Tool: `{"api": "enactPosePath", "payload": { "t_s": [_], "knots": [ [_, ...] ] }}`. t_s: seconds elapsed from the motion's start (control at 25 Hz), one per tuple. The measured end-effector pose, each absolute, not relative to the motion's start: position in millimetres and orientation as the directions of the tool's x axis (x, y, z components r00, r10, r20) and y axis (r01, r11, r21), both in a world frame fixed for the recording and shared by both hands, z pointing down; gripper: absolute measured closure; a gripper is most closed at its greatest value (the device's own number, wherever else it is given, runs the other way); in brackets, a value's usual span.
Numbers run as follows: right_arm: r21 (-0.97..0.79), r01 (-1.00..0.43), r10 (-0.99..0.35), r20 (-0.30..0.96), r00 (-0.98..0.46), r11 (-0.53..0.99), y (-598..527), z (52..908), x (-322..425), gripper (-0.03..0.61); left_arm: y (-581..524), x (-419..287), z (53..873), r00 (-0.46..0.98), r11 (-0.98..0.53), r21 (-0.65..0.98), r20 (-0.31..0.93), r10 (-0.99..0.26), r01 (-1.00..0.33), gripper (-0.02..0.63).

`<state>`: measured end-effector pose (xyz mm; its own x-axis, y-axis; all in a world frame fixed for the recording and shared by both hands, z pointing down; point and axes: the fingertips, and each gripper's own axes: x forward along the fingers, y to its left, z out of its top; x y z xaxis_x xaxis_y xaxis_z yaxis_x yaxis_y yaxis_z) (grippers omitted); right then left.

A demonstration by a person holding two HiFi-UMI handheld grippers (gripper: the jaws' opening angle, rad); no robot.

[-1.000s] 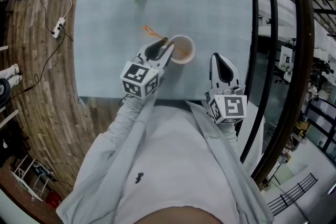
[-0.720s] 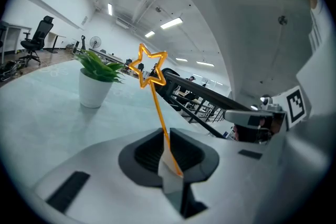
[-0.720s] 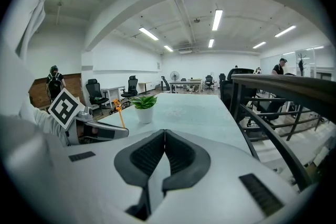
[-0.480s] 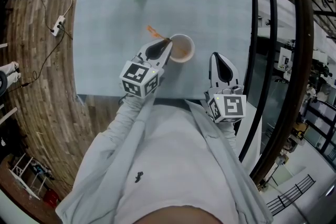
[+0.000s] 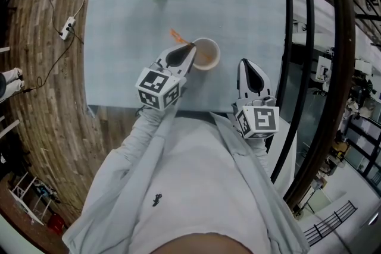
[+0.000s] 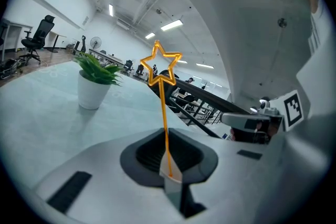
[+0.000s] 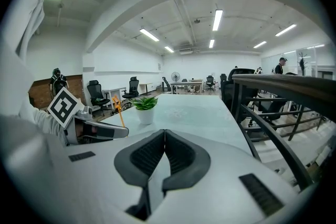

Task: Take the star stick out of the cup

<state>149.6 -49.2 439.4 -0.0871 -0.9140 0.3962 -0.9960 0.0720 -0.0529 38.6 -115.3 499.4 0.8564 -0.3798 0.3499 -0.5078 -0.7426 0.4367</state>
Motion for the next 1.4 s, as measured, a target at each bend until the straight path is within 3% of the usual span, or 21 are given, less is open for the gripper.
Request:
{"api": "enactPosePath", "payload": {
  "t_s": [0.72,1.4],
  "knots": [
    [-0.059,-0.992,-0.939,0.321,-0.125,0.111,-63,413,154,0.563,-114,37,459,0.843,-0.765,0.364,0.317,-0.435,-0.532,0.584],
    [-0.057,-0.953,-0.924,0.233,-0.303,0.298,-94,388,119,0.563,-128,-11,385,0.738,-0.72,0.17,0.228,-0.636,-0.673,0.584]
  ]
}}
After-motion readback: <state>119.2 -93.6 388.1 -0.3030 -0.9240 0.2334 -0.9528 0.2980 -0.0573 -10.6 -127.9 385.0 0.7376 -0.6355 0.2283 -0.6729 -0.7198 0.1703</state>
